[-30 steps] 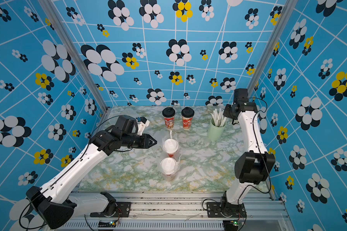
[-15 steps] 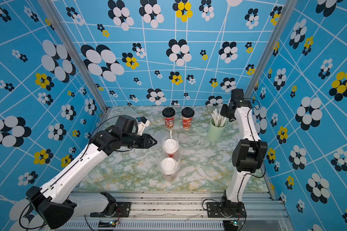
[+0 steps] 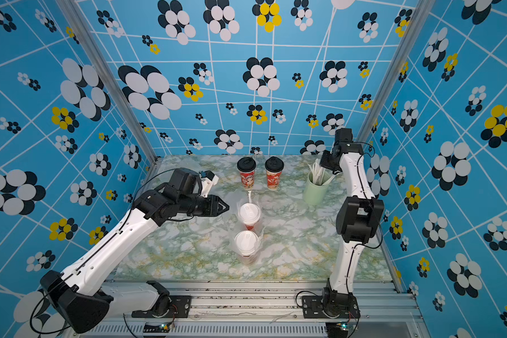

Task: Pack milk tea into plastic carrier bags
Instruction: Pick up the straw from the container.

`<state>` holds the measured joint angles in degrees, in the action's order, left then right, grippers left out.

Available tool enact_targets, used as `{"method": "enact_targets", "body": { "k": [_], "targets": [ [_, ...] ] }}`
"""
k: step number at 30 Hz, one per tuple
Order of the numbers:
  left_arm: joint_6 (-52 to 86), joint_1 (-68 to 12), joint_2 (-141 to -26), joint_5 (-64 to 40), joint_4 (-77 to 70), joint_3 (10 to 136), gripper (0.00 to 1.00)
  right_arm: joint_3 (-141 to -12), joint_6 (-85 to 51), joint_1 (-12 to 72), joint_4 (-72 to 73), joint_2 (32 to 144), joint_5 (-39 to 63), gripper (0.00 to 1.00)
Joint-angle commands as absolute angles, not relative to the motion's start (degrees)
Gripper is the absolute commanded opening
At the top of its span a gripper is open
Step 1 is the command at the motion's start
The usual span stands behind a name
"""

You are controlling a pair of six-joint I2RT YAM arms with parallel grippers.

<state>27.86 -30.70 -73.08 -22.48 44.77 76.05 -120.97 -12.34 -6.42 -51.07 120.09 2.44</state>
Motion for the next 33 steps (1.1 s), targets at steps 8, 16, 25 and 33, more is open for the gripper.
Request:
{"method": "enact_targets", "body": {
  "k": [8,16,25,33],
  "targets": [
    [27.2,-30.0,-73.6,-23.1,44.6,76.6,0.38,-124.1,-11.5,-6.2,-52.7,123.4,3.8,0.24],
    [27.4,-29.8,-73.3,-23.1,44.7,76.6,0.37,-124.6,-10.7,-5.2,-53.8,122.0,1.4,0.09],
    [28.2,-29.8,-71.5,-22.5,46.0,77.0,0.39,-124.5,-10.5,-2.9,-56.7,112.2,-7.4,0.02],
    [29.2,-30.6,-69.6,-20.6,48.8,77.3,0.42,-128.9,-10.5,-1.2,-60.4,103.6,-11.3,0.01]
  ]
}}
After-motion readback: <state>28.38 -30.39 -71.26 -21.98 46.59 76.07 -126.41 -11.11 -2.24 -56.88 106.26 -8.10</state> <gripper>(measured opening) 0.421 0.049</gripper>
